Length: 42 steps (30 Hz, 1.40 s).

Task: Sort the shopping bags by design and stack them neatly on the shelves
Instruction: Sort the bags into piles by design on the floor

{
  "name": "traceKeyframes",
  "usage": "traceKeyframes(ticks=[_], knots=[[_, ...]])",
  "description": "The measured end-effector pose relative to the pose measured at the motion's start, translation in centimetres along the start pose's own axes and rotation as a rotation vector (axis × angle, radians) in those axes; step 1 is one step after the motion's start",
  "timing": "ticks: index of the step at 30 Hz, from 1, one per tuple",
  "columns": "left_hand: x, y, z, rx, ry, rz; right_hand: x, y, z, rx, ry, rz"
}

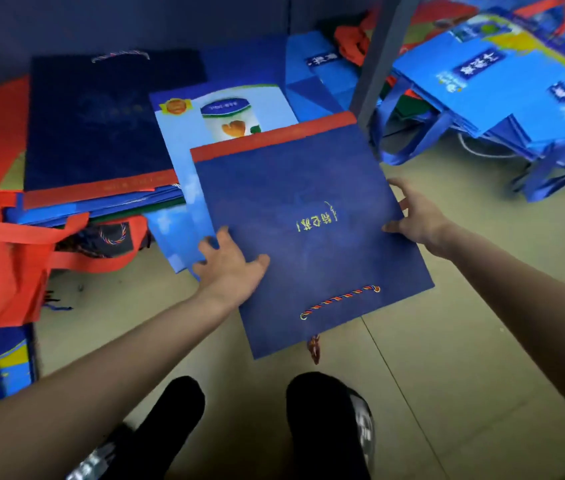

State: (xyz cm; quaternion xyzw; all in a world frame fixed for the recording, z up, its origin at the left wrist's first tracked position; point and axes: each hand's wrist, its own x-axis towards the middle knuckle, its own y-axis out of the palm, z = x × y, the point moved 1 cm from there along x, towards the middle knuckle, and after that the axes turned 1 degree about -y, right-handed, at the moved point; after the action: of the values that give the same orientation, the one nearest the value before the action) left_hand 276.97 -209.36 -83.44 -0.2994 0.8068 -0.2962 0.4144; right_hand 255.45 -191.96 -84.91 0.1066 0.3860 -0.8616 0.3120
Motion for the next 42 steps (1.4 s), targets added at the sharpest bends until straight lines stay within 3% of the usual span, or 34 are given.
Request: traceKeyframes(ticks=[2,4,9,12,17,19,21,25,28,30,36,39,42], knots=[[1.4,0.2,0.1,-0.044,-0.023,-0.007,-0.2,0.2,-1.3,0.087,-0.014,-0.067],[3.1,-0.1,-0.1,0.059,0.037,-0.042,-0.3,-0.1,-2.5,0.122,-0.031,-0.154],[4.4,0.7,-0.2,0.606,0.362,-0.133,0.1,-4.1,-5.0,0.013,-0.037,-0.266],[5.1,2.0,-0.7,0.871,0.520,-0.043,0.0,-7.2,-7.3,-0.170,-0.027,-0.237],[6.3,3.5,-1.8,1.122,0.517,0.030,-1.6,-10.3,-9.2,-0.462,0.140,-0.260],[6.4,4.0,-1.8,1.177,0.531,0.008,-1.4,-10.7,-10.4,-0.500,0.288,-0.282],[6.3,4.1,-1.6,1.204,0.561,-0.026,-0.8,-9.9,-11.1,-0.520,0.398,-0.274],[6.9,2.9,-1.6,1.216,0.602,-0.134,0.0,-2.8,-9.8,-0.521,0.168,-0.033],[7.4,1.8,-2.1,1.216,0.582,-0.128,-0.5,4.5,-8.7,-0.495,0.109,0.186],[7.6,1.4,-2.5,1.201,0.578,-0.121,-1.1,7.8,-8.7,-0.549,0.095,0.243],[8.6,0.4,-2.5,1.148,0.625,-0.154,-0.2,9.8,-8.9,-0.750,-0.022,0.168],[8.9,0.3,-1.9,1.166,0.674,-0.165,1.8,7.3,-7.9,-0.693,-0.066,0.091],[9.4,-0.4,-1.0,0.992,0.714,-0.188,3.9,5.1,-5.5,-0.489,-0.075,-0.006]])
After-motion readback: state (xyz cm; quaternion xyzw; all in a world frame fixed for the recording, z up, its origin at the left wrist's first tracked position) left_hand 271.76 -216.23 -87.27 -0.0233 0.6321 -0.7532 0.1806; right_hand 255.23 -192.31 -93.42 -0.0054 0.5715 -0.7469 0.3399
